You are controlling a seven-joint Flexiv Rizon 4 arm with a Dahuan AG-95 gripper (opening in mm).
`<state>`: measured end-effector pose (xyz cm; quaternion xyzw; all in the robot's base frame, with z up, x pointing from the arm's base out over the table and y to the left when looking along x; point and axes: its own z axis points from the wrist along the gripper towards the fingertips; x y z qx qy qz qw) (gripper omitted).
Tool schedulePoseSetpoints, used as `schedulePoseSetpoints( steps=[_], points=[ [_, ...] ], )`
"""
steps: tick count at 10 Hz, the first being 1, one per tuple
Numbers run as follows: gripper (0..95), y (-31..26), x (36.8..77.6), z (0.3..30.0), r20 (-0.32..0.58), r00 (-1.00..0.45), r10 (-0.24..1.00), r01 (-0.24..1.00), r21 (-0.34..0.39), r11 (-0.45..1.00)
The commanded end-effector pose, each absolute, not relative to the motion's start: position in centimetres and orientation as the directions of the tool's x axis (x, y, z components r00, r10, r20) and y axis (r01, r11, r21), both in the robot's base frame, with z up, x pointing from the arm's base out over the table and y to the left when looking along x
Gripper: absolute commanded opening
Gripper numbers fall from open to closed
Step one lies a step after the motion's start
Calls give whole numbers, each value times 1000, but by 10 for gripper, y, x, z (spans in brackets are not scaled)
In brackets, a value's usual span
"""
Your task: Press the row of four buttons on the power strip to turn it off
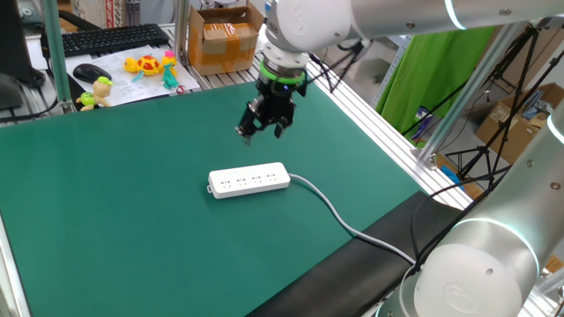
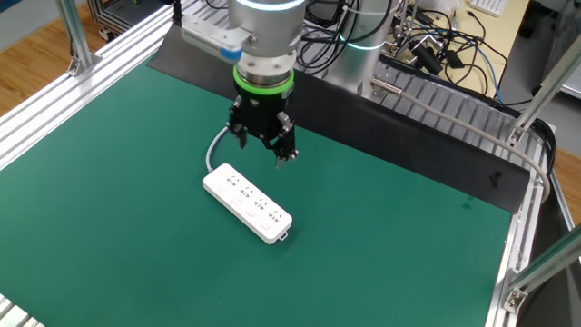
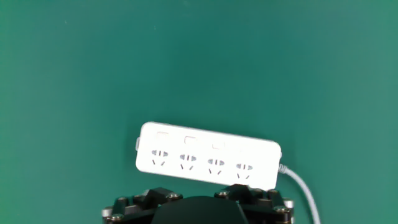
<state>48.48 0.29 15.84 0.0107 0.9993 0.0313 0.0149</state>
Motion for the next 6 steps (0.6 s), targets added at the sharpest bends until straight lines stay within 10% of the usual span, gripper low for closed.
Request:
schedulePoseSetpoints(
  steps=[1, 6],
  points=[
    [0, 6, 476, 154, -34, -999, 28, 26, 67, 997],
    [0, 3, 481, 155, -51, -997, -61, -63, 50, 997]
  ],
)
